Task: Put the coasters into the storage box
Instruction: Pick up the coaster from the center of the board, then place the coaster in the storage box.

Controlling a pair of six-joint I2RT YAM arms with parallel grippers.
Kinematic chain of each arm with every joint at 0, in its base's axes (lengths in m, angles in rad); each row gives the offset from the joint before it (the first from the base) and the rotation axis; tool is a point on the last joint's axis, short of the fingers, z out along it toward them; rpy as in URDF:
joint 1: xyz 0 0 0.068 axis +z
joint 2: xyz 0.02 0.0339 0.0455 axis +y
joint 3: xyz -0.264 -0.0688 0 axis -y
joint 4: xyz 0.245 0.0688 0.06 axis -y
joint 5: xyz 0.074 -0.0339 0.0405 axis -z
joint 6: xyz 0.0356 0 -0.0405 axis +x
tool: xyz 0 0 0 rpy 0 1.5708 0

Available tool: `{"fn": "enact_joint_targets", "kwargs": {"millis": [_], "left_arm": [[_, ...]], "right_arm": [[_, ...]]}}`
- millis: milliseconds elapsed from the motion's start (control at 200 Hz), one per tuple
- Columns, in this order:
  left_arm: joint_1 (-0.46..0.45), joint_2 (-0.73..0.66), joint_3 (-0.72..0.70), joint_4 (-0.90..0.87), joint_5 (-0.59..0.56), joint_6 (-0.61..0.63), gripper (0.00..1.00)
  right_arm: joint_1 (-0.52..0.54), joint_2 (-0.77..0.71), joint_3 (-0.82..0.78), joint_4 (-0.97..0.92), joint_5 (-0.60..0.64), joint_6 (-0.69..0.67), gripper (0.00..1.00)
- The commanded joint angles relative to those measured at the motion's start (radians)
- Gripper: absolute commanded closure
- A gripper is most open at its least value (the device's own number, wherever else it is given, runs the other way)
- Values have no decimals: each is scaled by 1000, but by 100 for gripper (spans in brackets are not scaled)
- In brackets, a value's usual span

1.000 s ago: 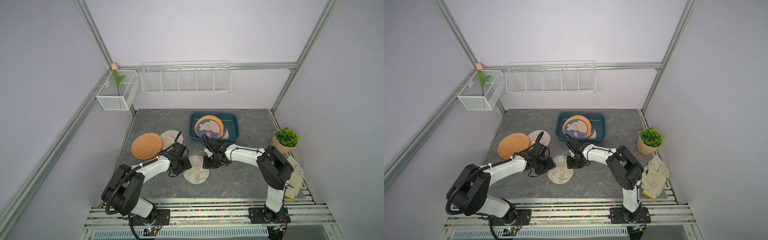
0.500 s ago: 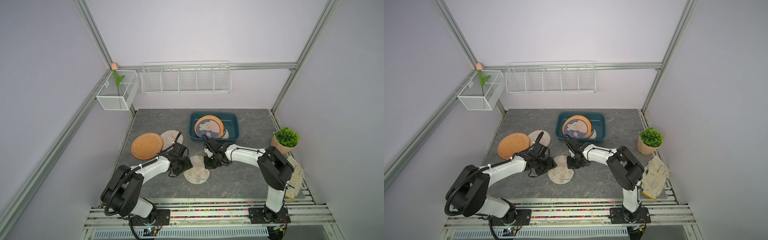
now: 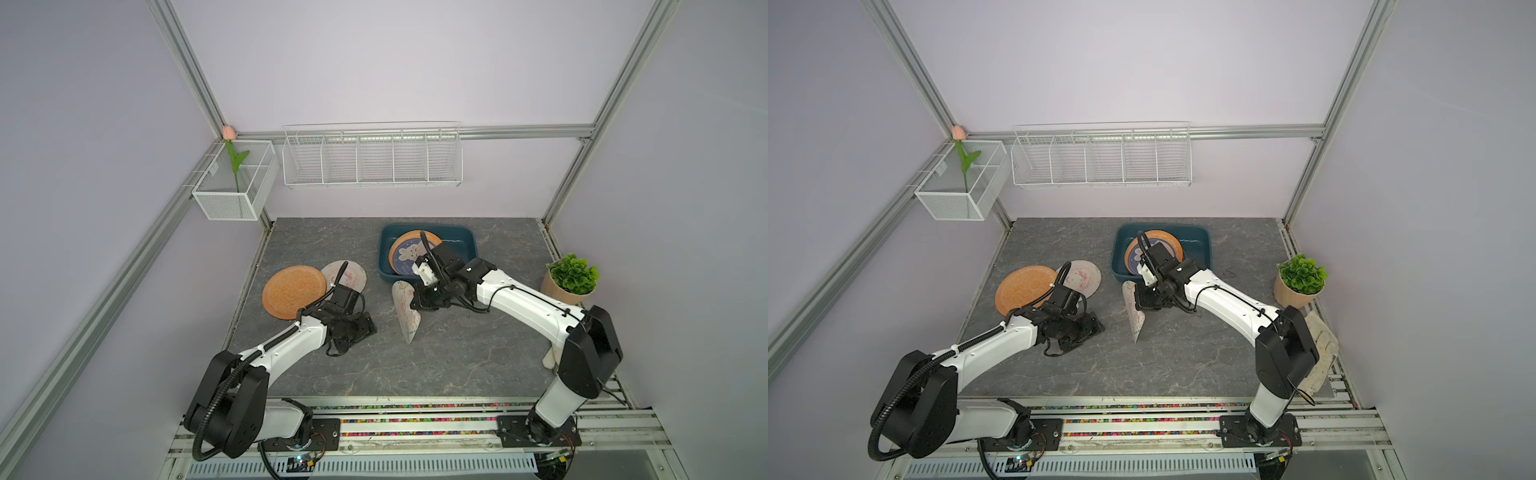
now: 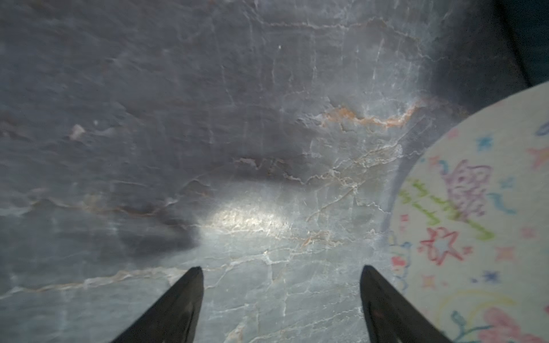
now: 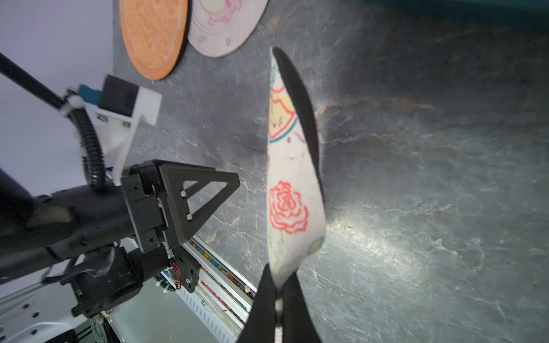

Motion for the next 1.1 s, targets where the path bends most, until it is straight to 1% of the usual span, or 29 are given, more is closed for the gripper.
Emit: {"fn": "enact_joint_targets", "kwargs": {"millis": [0,135,295,530,780,905,1095], "left_arm": [[15,-8,27,-32,3,28,16],[18,-10,38,-30,-3,28,15],[21,-13,52,-31,-16,28,13],[24,-14,73,-42,-42,31,10],[34,2,86,-50,-57,27,10],[40,13,93,-50,-59,25,9],[50,34,110,-53,-59,27,9]], "right_arm": [[-50,-1,85,-61,-54,-52,93],[-114,45,207,-88,-94,-82,93],[-174,139,346,-83,-144,-91,93],[-218,325,573,-59,-171,-85,93],[-260,530,767,-52,-200,-78,93],[-289,601,795,-59,-190,-102,93],[-342,666,793,-104,-172,-147,93]]}}
